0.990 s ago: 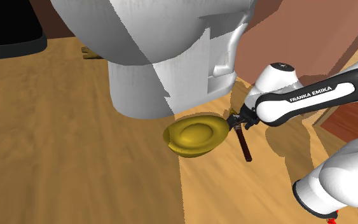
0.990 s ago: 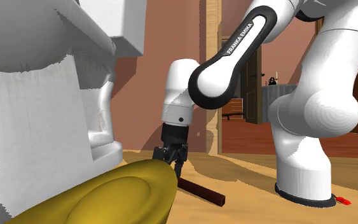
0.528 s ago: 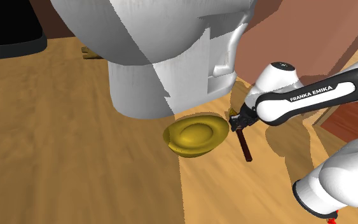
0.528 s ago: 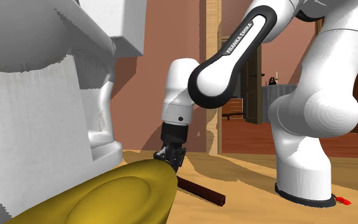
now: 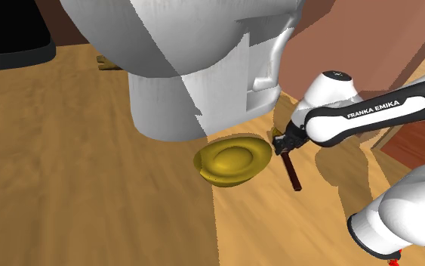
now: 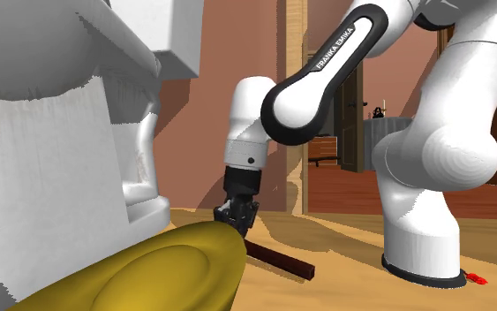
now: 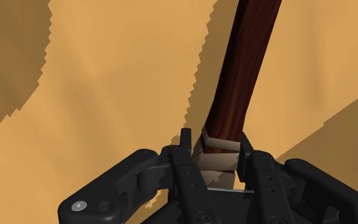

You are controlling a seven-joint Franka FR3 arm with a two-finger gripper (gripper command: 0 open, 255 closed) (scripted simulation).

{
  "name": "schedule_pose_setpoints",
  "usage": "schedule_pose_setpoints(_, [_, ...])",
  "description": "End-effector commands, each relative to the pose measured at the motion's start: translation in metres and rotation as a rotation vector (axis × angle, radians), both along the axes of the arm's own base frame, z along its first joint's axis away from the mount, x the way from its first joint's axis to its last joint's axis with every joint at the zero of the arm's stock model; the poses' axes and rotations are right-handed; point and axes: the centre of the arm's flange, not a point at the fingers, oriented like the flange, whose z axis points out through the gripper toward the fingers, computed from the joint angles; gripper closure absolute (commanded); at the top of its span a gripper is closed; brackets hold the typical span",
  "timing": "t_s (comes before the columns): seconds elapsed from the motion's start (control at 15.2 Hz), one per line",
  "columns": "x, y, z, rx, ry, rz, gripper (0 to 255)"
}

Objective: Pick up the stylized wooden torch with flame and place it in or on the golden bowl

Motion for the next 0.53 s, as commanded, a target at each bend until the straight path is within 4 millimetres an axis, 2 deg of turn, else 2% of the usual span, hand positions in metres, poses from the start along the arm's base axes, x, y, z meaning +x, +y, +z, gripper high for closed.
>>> schedule_pose_setpoints(0.0, [-0.001, 0.001, 0.011, 0.0, 0.001, 0.0, 255])
schedule_pose_setpoints(0.46, [-0.001, 0.001, 0.048, 0.0, 0.001, 0.0, 255])
